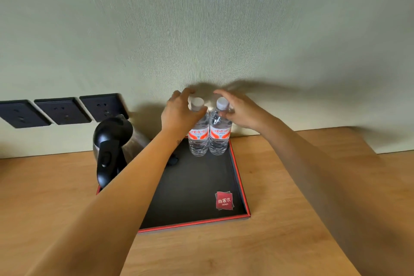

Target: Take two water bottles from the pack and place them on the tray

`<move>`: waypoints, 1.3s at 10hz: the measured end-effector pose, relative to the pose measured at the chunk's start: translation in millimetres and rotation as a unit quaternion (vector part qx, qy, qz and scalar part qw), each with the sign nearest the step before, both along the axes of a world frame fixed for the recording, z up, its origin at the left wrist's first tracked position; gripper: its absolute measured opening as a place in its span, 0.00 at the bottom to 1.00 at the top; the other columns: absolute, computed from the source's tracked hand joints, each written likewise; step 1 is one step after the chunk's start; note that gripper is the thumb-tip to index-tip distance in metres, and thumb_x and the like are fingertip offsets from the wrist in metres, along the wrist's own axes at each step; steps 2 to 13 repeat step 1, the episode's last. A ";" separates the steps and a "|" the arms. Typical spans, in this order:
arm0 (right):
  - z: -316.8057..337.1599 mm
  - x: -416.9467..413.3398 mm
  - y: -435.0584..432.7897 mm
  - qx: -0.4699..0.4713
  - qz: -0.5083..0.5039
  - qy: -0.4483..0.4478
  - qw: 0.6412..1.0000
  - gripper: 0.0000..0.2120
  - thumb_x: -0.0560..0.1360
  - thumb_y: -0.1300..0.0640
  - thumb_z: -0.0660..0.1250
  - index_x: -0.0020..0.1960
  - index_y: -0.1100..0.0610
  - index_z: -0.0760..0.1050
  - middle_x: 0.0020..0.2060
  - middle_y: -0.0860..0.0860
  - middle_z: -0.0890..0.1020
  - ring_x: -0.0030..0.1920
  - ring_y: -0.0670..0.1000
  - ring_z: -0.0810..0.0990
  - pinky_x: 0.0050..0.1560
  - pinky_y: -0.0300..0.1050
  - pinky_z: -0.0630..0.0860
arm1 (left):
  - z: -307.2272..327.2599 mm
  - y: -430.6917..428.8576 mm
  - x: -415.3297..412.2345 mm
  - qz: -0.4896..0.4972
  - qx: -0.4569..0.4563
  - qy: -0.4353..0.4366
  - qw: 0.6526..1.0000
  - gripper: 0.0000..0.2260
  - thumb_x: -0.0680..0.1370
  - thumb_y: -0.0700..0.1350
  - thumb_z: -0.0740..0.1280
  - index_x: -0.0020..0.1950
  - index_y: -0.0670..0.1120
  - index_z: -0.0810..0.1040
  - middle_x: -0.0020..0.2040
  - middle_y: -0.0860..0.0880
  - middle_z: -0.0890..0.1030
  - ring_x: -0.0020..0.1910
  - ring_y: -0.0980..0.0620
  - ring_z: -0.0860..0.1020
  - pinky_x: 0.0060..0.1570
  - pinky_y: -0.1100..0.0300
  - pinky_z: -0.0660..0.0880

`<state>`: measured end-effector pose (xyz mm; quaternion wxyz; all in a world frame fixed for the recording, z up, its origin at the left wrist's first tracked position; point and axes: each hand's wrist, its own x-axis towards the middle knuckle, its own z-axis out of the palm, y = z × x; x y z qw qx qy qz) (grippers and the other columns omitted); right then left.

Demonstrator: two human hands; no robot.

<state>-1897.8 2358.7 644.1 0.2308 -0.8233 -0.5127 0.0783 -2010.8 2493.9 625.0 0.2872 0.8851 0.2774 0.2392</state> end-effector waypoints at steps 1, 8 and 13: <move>11.5 -10.7 -3.0 0.016 -0.017 -0.065 0.998 0.26 0.74 0.54 0.66 0.69 0.57 0.62 0.65 0.60 0.73 0.62 0.59 0.73 0.58 0.48 0.70 | 8.8 -1.2 -9.1 0.006 0.032 0.006 0.999 0.24 0.71 0.54 0.69 0.64 0.47 0.72 0.60 0.42 0.75 0.58 0.42 0.75 0.52 0.48 0.75; 11.5 -10.7 -3.0 0.016 -0.017 -0.065 0.998 0.26 0.74 0.54 0.66 0.69 0.57 0.62 0.65 0.60 0.73 0.62 0.59 0.73 0.58 0.48 0.70 | 8.8 -1.2 -9.1 0.006 0.032 0.006 0.999 0.24 0.71 0.54 0.69 0.64 0.47 0.72 0.60 0.42 0.75 0.58 0.42 0.75 0.52 0.48 0.75; 11.5 -10.7 -3.0 0.016 -0.017 -0.065 0.998 0.26 0.74 0.54 0.66 0.69 0.57 0.62 0.65 0.60 0.73 0.62 0.59 0.73 0.58 0.48 0.70 | 8.8 -1.2 -9.1 0.006 0.032 0.006 0.999 0.24 0.71 0.54 0.69 0.64 0.47 0.72 0.60 0.42 0.75 0.58 0.42 0.75 0.52 0.48 0.75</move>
